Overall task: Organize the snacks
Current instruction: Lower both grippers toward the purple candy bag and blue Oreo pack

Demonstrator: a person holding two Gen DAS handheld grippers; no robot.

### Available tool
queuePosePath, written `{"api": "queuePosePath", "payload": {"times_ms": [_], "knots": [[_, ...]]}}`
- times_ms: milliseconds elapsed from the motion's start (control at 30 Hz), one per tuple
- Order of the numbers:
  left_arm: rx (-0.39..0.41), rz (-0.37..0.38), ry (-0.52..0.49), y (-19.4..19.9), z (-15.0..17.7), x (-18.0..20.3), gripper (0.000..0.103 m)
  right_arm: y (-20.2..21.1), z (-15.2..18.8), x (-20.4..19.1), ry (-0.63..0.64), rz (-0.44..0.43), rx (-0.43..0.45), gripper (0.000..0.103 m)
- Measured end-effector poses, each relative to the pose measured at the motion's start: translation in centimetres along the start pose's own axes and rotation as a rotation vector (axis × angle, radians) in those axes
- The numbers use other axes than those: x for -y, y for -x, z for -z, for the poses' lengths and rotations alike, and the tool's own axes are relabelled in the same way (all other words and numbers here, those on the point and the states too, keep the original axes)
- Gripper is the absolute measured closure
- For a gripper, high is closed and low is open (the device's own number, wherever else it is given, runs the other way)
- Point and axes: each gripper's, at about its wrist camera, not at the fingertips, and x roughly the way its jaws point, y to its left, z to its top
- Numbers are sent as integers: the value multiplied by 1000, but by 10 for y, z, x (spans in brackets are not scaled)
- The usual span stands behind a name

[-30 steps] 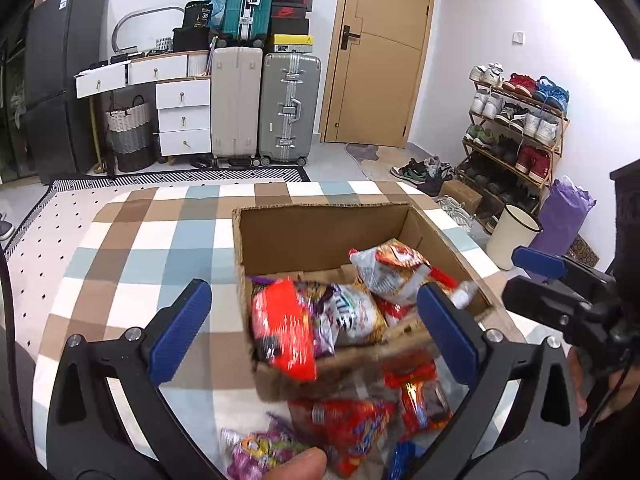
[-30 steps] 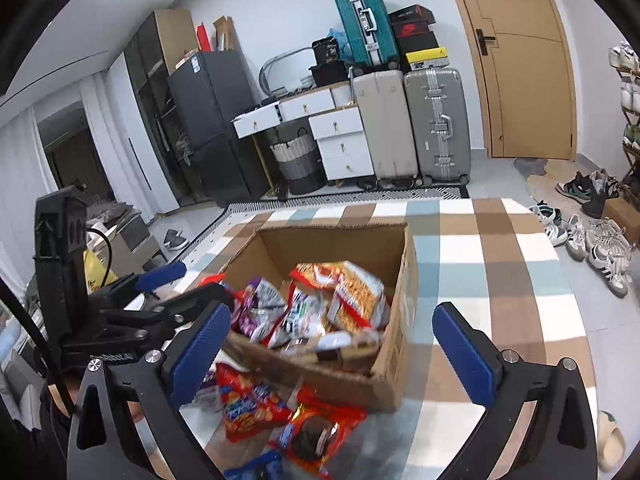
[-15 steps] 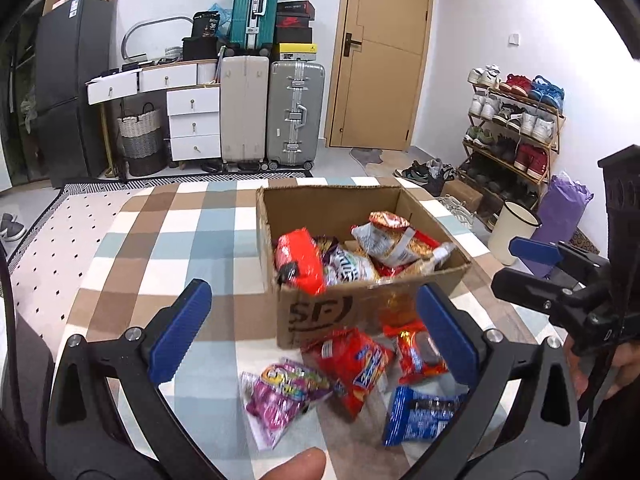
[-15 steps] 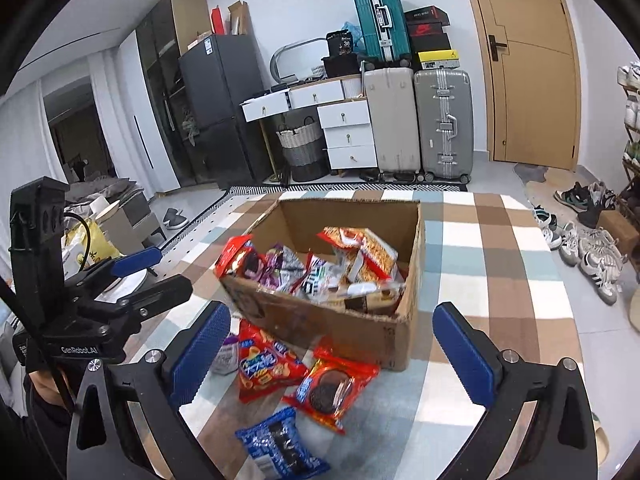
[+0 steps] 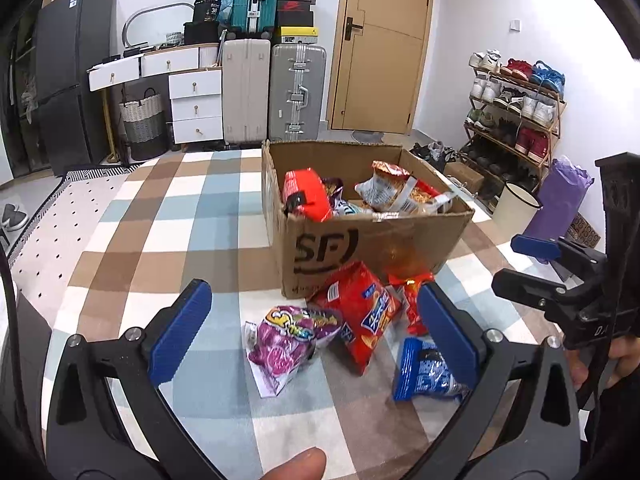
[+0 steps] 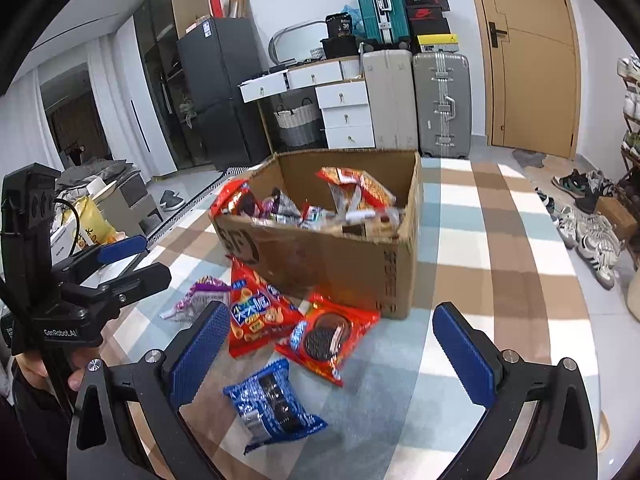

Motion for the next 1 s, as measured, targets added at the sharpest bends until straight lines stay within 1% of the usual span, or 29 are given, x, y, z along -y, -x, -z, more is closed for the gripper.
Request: {"api": "queuePosePath", "payload": {"times_ms": [233,400,667,767,833,933,1000], "knots": [[-76,-1,21,-18,14,-8,1,-10,18,-1,5,10,-38,0],[-110,-3,29,-32,20,-13,1,-14,28,0,-6,-16,-63,0],[-170,-24,16,-56,30,-19,1,-36,45,-2,17,-28,-145,0],[-190,-21,28,-64,33,-22,1,-43,49,-6,38,-51,-174,0],[-216,-36,30,-70,34,-25,1,-46,53,-9,46,-79,-197,0],[-226,-49,38,-76,35,-28,1,-50,57,-13,46,-122,-214,0],[-228,-52,48,-78,36,-31,1,-53,59,-16,60,-129,-233,0]]}}
